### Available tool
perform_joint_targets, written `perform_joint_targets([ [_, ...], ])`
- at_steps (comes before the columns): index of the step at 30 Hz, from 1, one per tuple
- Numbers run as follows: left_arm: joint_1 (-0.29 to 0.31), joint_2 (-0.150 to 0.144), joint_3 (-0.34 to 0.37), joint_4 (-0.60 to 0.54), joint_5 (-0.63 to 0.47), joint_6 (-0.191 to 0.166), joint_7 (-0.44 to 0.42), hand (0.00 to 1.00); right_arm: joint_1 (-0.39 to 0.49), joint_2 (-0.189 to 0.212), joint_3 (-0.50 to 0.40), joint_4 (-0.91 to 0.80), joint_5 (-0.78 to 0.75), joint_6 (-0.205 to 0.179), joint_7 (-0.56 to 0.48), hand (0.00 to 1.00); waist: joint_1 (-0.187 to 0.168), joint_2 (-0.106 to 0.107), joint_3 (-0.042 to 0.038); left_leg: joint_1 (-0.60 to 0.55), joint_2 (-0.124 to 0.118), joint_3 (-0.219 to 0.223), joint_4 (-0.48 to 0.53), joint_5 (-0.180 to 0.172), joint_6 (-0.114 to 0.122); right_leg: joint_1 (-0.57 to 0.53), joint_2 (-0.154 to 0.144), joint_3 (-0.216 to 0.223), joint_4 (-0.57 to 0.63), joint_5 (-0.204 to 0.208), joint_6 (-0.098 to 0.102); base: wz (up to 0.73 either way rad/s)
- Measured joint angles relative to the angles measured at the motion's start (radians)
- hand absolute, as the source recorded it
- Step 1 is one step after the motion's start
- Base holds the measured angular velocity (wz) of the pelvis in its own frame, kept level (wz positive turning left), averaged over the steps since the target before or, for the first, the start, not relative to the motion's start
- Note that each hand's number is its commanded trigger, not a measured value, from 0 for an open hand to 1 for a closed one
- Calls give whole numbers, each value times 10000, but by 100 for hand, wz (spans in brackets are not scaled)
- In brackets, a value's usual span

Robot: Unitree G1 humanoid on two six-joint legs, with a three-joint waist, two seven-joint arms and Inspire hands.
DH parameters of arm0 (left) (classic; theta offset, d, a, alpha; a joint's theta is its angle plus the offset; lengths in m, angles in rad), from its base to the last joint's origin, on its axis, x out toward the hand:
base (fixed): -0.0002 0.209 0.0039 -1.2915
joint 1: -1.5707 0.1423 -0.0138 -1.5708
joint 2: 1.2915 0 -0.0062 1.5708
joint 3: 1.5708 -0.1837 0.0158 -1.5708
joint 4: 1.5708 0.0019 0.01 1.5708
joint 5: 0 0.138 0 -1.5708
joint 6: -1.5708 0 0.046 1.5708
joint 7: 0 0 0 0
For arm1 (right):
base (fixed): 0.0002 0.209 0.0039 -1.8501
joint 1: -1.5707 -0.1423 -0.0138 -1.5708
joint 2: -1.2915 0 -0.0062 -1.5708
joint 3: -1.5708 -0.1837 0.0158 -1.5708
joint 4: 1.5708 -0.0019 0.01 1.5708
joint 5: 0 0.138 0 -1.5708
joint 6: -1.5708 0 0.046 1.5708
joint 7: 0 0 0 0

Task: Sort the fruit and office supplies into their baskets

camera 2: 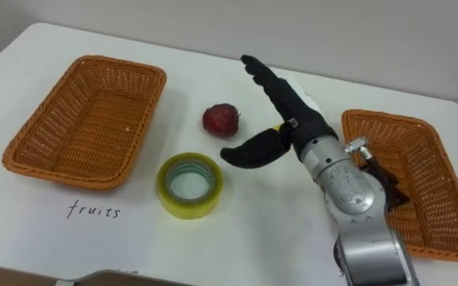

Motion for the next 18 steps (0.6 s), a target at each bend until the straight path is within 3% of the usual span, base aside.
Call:
perform_joint_targets([
  [9, -112, -13, -413, -553, -344, 15, 272, 0, -201, 52, 772, 396, -13, 60, 0, 0, 278, -2, -3, -197, -95, -228, 132, 35, 36, -48, -75, -110, 3, 0, 0, 6],
  [18, -150, -2, -458, -603, -362, 307, 279, 0, -270, 178, 1271, 576, -1013, 609, 193, 0, 704, -1, -2, -225, -98, -238, 82, 44, 38, -86, -84, -301, 7, 0, 1, 1],
])
